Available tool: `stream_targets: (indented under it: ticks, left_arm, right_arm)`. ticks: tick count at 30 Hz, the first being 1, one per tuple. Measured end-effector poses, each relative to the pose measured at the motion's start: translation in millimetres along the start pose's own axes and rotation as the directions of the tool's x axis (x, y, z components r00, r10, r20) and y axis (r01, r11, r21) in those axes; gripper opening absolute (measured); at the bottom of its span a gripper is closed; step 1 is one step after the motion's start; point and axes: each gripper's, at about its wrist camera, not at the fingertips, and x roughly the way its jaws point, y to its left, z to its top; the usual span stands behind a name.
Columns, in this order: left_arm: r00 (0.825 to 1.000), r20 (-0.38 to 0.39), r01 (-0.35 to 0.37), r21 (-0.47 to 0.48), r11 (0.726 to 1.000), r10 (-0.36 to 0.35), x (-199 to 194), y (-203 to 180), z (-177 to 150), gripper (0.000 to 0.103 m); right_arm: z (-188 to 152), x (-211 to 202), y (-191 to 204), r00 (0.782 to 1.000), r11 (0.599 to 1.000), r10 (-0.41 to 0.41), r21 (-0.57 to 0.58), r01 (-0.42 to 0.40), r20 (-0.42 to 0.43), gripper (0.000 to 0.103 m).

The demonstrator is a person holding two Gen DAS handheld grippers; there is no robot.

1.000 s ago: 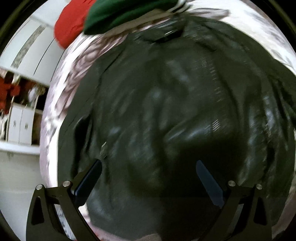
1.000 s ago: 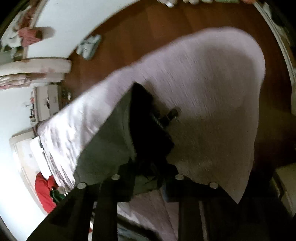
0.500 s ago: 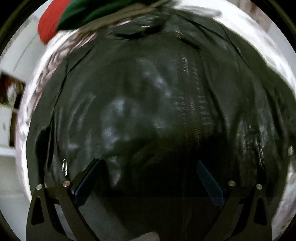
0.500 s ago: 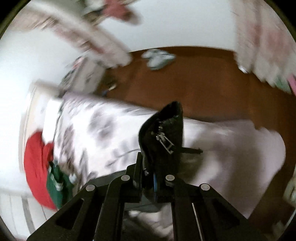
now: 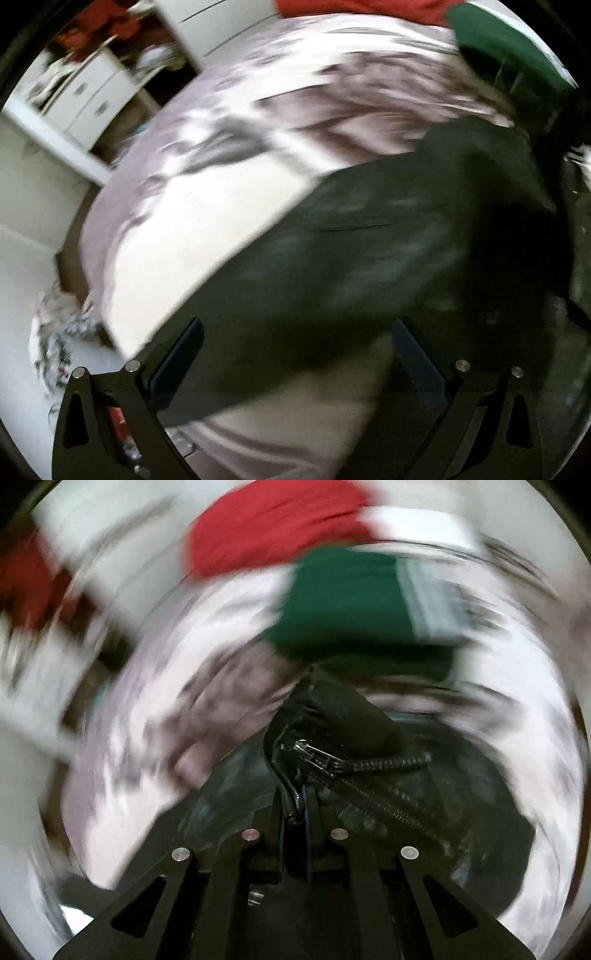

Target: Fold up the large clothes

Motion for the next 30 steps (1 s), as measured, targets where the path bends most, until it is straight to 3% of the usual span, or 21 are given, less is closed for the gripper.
stream_targets:
  ticks: [2,3,5,6,7,8,10,12,14,16,18,20,22,24,25,26,27,28,30]
  left_arm:
    - [0.999,-0.024,-0.021,-0.009,1.0,0.021,11.2,16.3,-2.6,0.103]
    - [0.999,-0.035,-0.026,-0.013,1.0,0.025,18.2,26.9,-4.0,0.103]
    - [0.999,-0.049,-0.023,-0.016,1.0,0.022,24.7,38.2,-11.2,0.103]
    - [0.999,-0.052,-0.016,-0.017,1.0,0.015,26.7,41.9,-13.1,0.103]
    - [0.998,-0.056,-0.009,-0.019,1.0,0.008,28.1,46.7,-14.7,0.103]
    - [0.998,-0.062,-0.001,-0.02,1.0,0.0,27.2,48.2,-16.5,0.103]
    - [0.996,-0.08,0.026,-0.035,0.999,-0.029,27.9,53.3,-18.5,0.103]
    - [0.994,-0.096,0.048,-0.054,0.997,-0.053,27.3,55.3,-21.2,0.103]
    - [0.992,-0.11,0.055,-0.073,0.996,-0.063,26.1,59.8,-25.3,0.103]
    - [0.989,-0.133,0.051,-0.096,0.994,-0.064,26.6,65.6,-31.6,0.103]
    - [0.984,-0.165,0.052,-0.125,0.991,-0.073,29.3,72.4,-41.4,0.103]
    - [0.977,-0.204,0.037,-0.145,0.989,-0.067,35.0,78.0,-51.6,0.103]
    - [0.972,-0.226,0.024,-0.159,0.987,-0.061,38.5,82.4,-62.5,0.103]
    - [0.967,-0.249,0.006,-0.174,0.985,-0.05,42.2,84.2,-72.3,0.103]
    - [0.966,-0.255,0.004,-0.181,0.984,-0.051,43.1,84.8,-74.4,0.103]
    - [0.963,-0.264,0.006,-0.2,0.98,-0.06,44.7,85.4,-77.8,0.103]
    - [0.96,-0.271,0.008,-0.22,0.975,-0.069,46.0,87.1,-79.9,0.103]
    - [0.957,-0.279,0.011,-0.252,0.968,-0.083,47.7,89.7,-82.4,0.103]
    - [0.95,-0.29,0.021,-0.318,0.948,-0.118,51.5,96.9,-87.7,0.103]
  right_arm:
    - [-11.7,63.3,50.2,0.992,0.993,0.006,-0.113,-0.021,-0.127,0.008]
    - [-21.0,95.3,68.3,0.976,0.99,0.007,-0.138,-0.038,-0.218,0.008]
    - [-42.0,120.4,63.5,0.954,0.993,0.001,-0.116,-0.038,-0.299,0.011]
    - [-45.1,121.6,62.3,0.956,0.994,0.017,-0.096,-0.048,-0.293,0.012]
    - [-48.0,109.2,50.0,0.958,0.995,0.093,-0.019,-0.102,-0.271,0.021]
    - [-50.6,97.8,36.9,0.952,0.988,0.154,0.06,-0.143,-0.264,0.043]
    - [-68.9,55.3,-6.9,0.955,0.957,0.216,0.236,-0.166,-0.202,0.058]
    - [-91.9,16.1,-46.9,0.975,0.938,0.165,0.329,-0.109,-0.147,0.059]
    - [-130.2,-26.9,-103.1,0.987,0.904,0.008,0.424,0.061,-0.158,0.06]
    - [-171.2,-52.3,-156.9,0.952,0.843,-0.178,0.46,0.278,-0.25,0.06]
    - [-211.4,-54.8,-202.4,0.917,0.783,-0.223,0.5,0.37,-0.33,0.06]
    - [-233.5,-44.5,-231.6,0.913,0.766,-0.193,0.526,0.37,-0.361,0.06]
    - [-248.0,-30.4,-251.4,0.926,0.791,-0.107,0.534,0.3,-0.363,0.06]
    - [-258.6,-21.7,-265.1,0.92,0.806,-0.157,0.492,0.33,-0.36,0.059]
    - [-259.5,-20.4,-272.9,0.921,0.799,-0.171,0.498,0.337,-0.349,0.048]
    - [-266.2,-23.2,-285.8,0.92,0.761,-0.195,0.539,0.361,-0.34,0.036]
    - [-279.1,-30.6,-302.2,0.923,0.702,-0.208,0.607,0.372,-0.325,0.036]
    - [-285.6,-34.6,-310.5,0.916,0.668,-0.233,0.631,0.395,-0.327,0.037]
    - [-312.1,-38.7,-330.5,0.935,0.604,-0.186,0.715,0.351,-0.301,0.039]
